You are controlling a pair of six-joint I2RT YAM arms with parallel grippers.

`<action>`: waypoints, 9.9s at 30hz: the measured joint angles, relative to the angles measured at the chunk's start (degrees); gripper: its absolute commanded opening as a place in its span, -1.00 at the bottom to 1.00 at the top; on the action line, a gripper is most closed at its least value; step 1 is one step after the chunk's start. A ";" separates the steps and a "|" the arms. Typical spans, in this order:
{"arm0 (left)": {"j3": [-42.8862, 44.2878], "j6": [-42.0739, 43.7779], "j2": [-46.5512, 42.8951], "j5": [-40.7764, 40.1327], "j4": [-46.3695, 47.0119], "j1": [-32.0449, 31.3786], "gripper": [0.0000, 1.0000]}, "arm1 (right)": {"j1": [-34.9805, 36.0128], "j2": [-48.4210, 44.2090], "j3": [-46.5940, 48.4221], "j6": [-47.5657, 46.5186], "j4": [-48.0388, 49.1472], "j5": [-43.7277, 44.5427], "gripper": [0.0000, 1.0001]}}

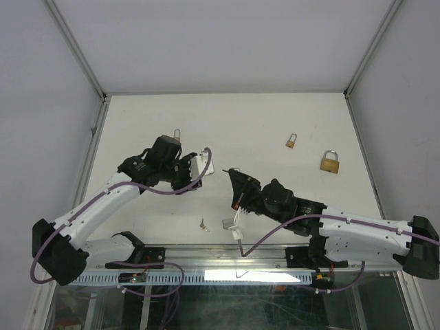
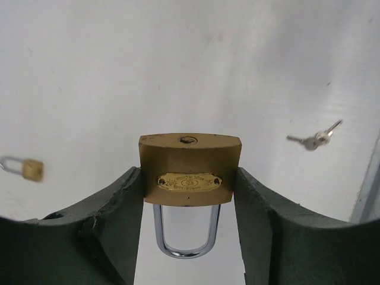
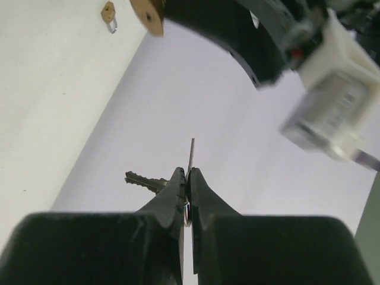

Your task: Unlock with the key

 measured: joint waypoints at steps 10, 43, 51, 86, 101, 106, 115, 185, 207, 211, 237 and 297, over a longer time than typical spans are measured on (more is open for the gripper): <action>-8.28 12.94 16.74 3.34 -1.77 9.40 -1.00 | -2.34 -0.44 -4.17 2.10 2.12 -0.31 -1.00; 9.29 -36.74 5.40 49.37 16.22 20.00 0.22 | -2.21 5.40 -2.08 -3.32 18.80 -1.77 -1.00; 6.67 -51.45 8.44 53.22 26.67 17.88 0.11 | -0.81 7.10 0.26 -5.55 21.77 -2.03 -1.00; 4.07 -53.92 6.34 44.09 30.64 14.95 -1.00 | -0.33 7.34 0.26 -3.65 21.24 -2.51 0.99; 10.27 -16.39 3.91 20.39 6.97 6.91 -1.00 | -14.97 -2.36 8.50 78.62 6.80 -23.04 0.95; 9.88 -11.41 0.74 19.15 4.68 4.17 -1.00 | -33.20 4.81 12.24 109.55 11.80 -39.60 0.70; 9.92 -11.74 0.42 20.72 0.68 3.72 -1.00 | -37.40 9.53 8.92 134.25 19.10 -65.90 0.68; 3.30 -13.38 -4.72 25.62 4.28 8.31 0.98 | -30.84 10.01 15.89 129.09 -1.22 -63.25 -1.00; -6.86 28.68 17.90 5.25 -7.78 12.35 0.98 | -34.34 10.82 12.63 126.64 -15.91 -55.25 -1.00; -7.82 26.82 21.03 4.72 -4.61 11.47 0.98 | -34.34 10.82 11.50 126.44 -16.04 -55.23 -1.00; -12.57 22.05 20.13 3.61 1.22 8.59 -1.00 | -34.38 9.53 9.86 125.17 -16.48 -53.42 -1.00; -18.08 29.62 -14.58 -13.05 32.68 -15.41 -1.00 | -18.12 13.40 27.45 125.24 -30.40 -30.10 -1.00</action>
